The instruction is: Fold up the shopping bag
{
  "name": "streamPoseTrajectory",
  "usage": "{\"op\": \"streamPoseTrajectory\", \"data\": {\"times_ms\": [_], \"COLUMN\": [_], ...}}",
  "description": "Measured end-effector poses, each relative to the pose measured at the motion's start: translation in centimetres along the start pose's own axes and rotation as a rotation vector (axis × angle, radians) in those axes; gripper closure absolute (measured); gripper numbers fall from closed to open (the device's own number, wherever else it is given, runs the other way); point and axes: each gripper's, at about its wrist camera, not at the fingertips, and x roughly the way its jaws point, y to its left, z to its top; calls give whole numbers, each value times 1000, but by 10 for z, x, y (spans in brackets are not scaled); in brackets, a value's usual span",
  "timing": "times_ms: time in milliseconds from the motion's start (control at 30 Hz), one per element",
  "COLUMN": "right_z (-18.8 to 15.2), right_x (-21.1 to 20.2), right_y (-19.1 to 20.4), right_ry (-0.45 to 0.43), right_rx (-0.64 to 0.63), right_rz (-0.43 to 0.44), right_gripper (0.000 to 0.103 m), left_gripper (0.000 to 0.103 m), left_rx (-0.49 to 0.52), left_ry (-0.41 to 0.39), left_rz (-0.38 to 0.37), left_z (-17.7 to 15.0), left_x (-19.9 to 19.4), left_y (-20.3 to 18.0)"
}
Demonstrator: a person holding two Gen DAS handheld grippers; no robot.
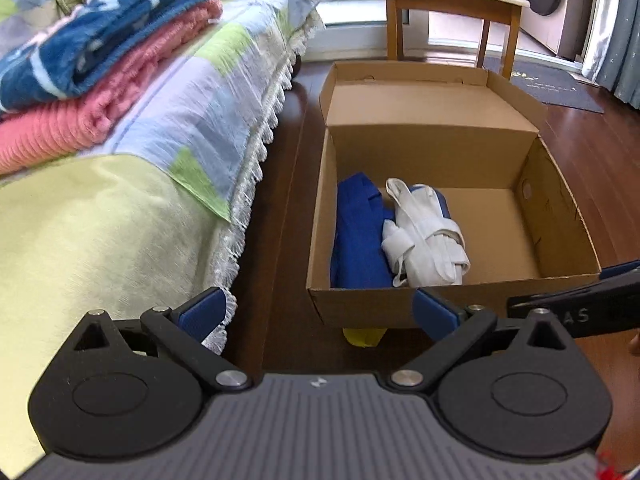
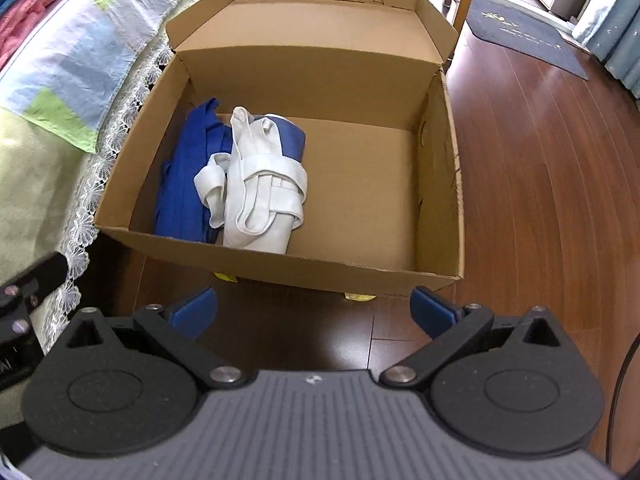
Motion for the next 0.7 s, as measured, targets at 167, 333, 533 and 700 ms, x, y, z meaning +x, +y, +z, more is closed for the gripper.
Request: {"op": "streamPoseTrajectory", "data": {"times_ms": [167,333,533,700], "right_z": [1,1,1,4], "right_x": [13,23,34,36], "right_y": [7,6,5,10], "right_ry": [19,39,61,62], "right_rx": [-8,-3,1,-7], "right_rz": [-15,-24,-34,-28], "right_gripper": [1,1,1,1], "left_gripper": [3,3,3,3], "left_rx": [-40,-67,-55,-45], "left_ry": [44,100,129,135], "left_rz": [-23,-20,-10,0], "left_z": [8,10,8,6], "left_x": [15,31,38,40], "left_y": [5,7,4,1]}}
